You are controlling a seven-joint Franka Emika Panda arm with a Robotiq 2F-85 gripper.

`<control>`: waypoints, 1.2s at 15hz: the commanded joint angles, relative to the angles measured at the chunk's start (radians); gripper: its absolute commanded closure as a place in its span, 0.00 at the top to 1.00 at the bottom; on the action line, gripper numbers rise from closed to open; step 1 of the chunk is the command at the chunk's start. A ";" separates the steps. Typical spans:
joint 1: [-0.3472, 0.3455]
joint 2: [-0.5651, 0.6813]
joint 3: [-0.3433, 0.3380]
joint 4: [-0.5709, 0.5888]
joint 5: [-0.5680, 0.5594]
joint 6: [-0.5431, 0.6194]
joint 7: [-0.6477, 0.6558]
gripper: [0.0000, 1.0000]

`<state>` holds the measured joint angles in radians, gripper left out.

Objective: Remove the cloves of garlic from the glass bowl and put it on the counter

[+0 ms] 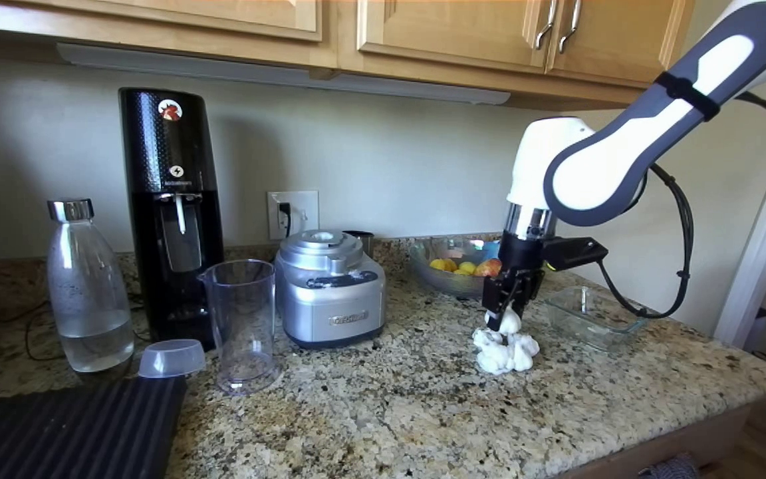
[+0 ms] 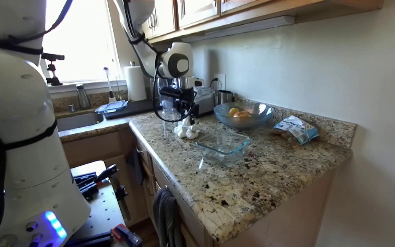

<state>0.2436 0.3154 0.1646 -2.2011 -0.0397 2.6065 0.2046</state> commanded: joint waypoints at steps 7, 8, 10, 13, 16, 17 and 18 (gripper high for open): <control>0.049 -0.054 -0.057 -0.028 -0.071 -0.060 0.106 0.99; 0.043 -0.067 -0.056 -0.034 -0.067 -0.079 0.106 1.00; 0.029 -0.113 -0.057 -0.053 -0.054 -0.119 0.122 1.00; 0.008 -0.174 -0.055 -0.066 -0.028 -0.197 0.142 1.00; -0.015 -0.221 -0.056 -0.087 -0.016 -0.217 0.164 1.00; -0.021 -0.233 -0.059 -0.103 -0.018 -0.193 0.191 1.00; -0.018 -0.161 -0.045 -0.033 -0.029 -0.200 0.147 1.00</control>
<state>0.2360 0.1545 0.1086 -2.2360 -0.0671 2.4097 0.3524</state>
